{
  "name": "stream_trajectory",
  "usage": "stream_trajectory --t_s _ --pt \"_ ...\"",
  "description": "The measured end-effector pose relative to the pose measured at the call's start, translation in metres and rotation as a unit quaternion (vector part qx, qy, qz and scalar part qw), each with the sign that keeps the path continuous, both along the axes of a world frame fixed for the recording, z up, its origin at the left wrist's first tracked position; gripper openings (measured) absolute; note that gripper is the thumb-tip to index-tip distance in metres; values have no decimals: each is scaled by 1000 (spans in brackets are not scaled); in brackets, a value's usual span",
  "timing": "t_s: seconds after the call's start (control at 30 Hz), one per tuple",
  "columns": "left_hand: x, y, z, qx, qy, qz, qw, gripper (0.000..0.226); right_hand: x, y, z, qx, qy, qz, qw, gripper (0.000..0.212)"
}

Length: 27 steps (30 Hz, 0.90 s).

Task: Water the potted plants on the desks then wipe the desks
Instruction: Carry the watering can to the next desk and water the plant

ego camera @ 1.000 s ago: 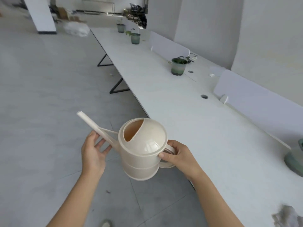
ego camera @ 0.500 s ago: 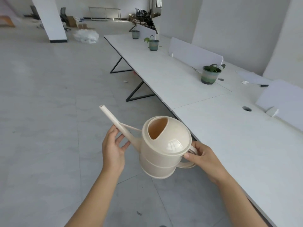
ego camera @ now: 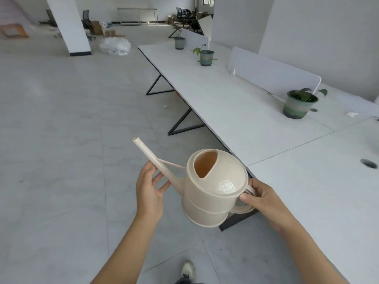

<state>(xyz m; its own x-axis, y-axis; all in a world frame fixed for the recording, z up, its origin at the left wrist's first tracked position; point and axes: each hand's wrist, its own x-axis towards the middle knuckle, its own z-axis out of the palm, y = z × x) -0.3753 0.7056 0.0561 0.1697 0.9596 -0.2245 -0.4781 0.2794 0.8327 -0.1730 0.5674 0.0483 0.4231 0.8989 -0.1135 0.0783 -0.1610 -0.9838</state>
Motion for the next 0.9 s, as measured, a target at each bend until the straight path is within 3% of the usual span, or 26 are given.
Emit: stream_trajectory --t_s 0.17,0.43,0.9 --pt "32 83 -2 1 -2 22 1000 29 33 85 1 4 9 20 1000 56" --pt "73 192 -6 -21 -1 26 999 26 68 189 -1 -5 24 13 1000 53" --pt "199 402 4 10 -48 -168 985 24 131 340 16 19 27 -155 987 55"
